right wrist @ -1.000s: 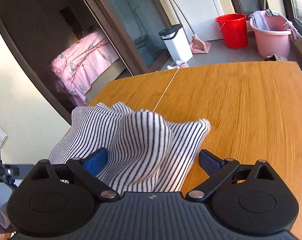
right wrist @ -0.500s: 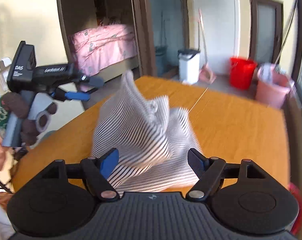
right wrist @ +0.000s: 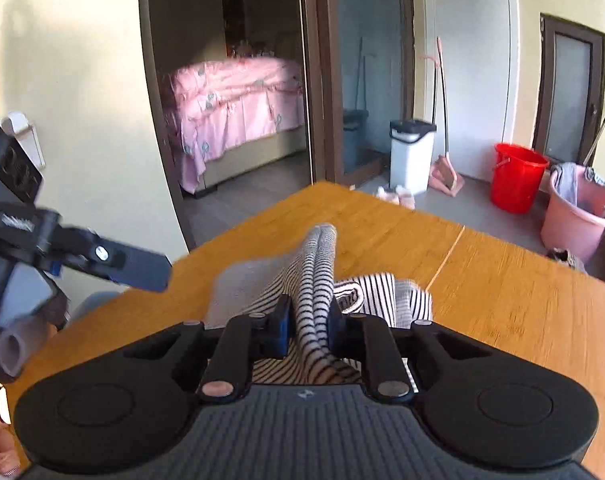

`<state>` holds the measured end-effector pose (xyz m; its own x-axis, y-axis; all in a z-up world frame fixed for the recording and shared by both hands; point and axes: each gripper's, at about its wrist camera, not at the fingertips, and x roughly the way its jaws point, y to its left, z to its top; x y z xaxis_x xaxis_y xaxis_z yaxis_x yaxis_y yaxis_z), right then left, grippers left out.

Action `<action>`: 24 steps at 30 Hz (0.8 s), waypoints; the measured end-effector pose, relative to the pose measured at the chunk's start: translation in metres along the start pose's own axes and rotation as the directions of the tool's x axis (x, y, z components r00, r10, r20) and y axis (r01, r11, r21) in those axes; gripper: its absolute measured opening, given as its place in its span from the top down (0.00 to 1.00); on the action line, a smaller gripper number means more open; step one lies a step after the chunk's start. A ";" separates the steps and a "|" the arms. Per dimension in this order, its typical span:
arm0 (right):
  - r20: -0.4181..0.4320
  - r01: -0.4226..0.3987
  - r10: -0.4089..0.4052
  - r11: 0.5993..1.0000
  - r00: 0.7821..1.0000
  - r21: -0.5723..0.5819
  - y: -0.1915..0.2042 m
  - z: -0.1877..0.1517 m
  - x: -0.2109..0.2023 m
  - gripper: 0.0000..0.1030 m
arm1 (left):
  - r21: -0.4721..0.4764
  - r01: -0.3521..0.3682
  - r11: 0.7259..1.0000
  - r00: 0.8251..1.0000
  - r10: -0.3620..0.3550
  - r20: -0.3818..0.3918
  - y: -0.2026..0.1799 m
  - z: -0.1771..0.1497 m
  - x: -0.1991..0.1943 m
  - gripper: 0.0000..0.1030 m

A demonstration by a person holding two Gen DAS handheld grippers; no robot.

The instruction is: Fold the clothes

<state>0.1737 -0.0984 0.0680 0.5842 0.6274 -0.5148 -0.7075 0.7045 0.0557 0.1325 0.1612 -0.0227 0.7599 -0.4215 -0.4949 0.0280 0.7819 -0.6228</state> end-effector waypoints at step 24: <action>-0.020 -0.137 0.177 0.824 0.984 0.550 -0.155 -0.112 0.014 0.22 | -0.121 0.146 0.982 0.961 -0.170 -0.220 -0.038 -0.019 0.127 0.00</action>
<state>0.2475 -0.2360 -0.0441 0.4418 0.7352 -0.5141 -0.4438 0.6772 0.5869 0.2160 0.0693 -0.0737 0.5821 -0.6388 -0.5032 0.0600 0.6508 -0.7569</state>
